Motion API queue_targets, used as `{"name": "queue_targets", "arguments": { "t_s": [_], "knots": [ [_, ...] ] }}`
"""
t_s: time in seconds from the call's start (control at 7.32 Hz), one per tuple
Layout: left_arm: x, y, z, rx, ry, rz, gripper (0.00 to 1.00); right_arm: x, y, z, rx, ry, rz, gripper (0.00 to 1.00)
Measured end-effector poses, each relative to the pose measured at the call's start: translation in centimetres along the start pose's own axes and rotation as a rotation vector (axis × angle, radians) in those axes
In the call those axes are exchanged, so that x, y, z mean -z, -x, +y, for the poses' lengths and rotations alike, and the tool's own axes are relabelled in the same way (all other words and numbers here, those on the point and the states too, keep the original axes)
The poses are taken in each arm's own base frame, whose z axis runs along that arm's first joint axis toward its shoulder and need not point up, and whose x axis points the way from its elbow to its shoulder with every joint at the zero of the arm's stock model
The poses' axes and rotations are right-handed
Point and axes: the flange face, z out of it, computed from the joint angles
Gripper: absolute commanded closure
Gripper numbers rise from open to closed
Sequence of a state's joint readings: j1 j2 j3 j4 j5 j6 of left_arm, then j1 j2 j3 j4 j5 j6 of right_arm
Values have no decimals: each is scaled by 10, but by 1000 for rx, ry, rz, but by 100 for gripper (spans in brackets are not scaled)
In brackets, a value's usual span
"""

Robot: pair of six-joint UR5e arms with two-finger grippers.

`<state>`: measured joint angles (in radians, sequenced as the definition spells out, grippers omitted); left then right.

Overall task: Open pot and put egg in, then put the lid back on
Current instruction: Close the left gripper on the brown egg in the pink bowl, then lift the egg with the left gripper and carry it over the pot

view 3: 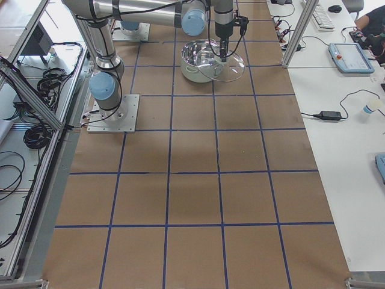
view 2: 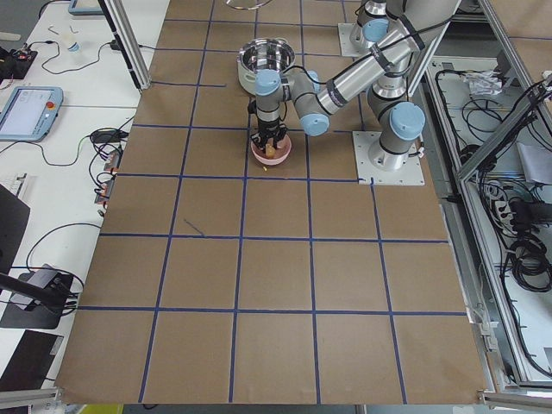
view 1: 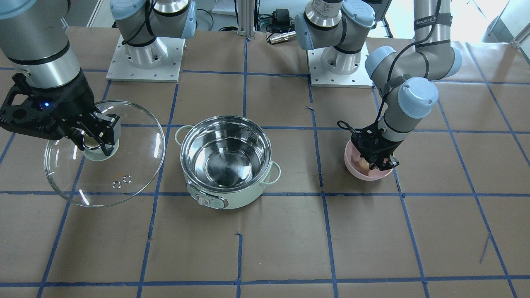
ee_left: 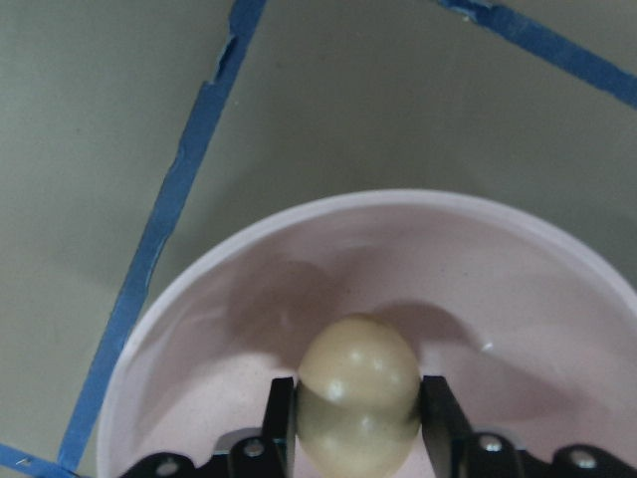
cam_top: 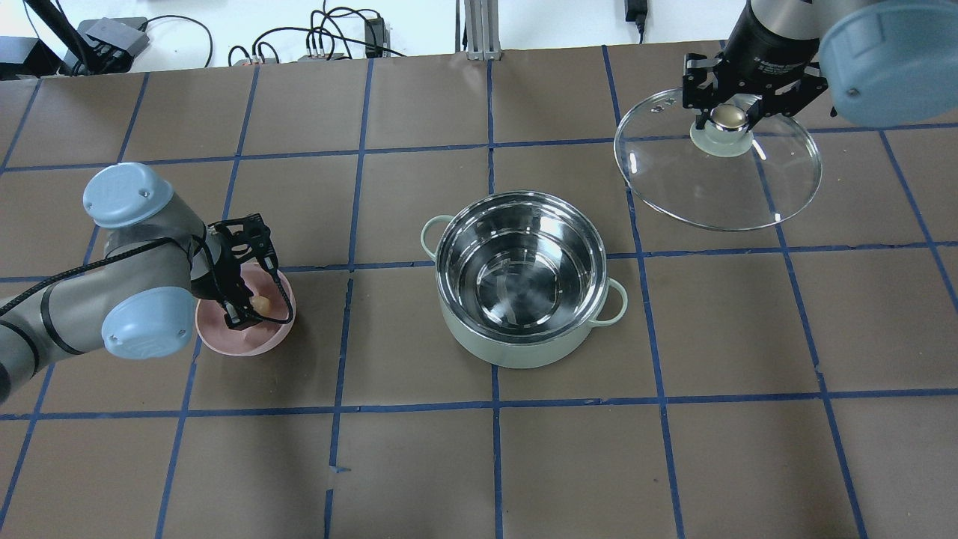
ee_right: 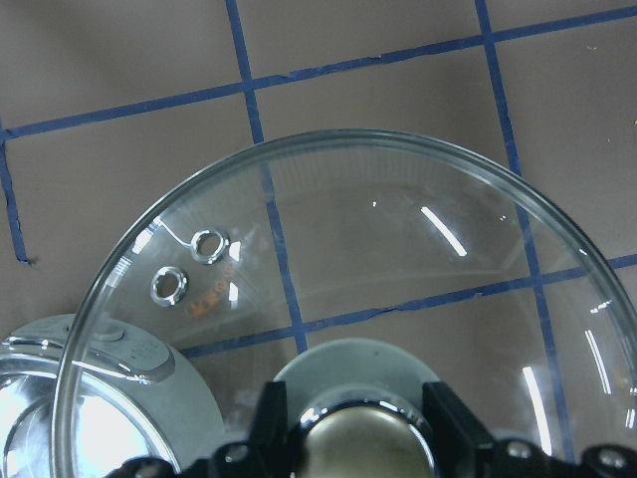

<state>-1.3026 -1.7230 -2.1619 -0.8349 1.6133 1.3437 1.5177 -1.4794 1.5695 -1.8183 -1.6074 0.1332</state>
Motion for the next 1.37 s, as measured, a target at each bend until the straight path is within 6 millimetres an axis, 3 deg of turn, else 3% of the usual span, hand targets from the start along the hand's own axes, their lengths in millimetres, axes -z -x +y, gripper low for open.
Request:
{"name": "queue_targets", "arguments": {
  "t_s": [0.14, 0.41, 0.82, 1.09, 1.37],
  "knots": [
    [15, 3, -1, 36, -3, -5, 82, 0, 0, 0, -1, 1, 0, 64],
    [67, 16, -7, 140, -10, 12, 82, 0, 0, 1, -1, 3, 1, 64],
    [138, 30, -41, 336, -114, 11, 82, 0, 1, 2, 2, 3, -2, 64],
    [171, 7, -101, 461, -156, 1, 82, 1, 0, 0, 6, -4, -2, 64],
    [191, -36, -175, 589, -189, 10, 81, 0, 0, -1, 16, -8, -2, 64]
  ]
}}
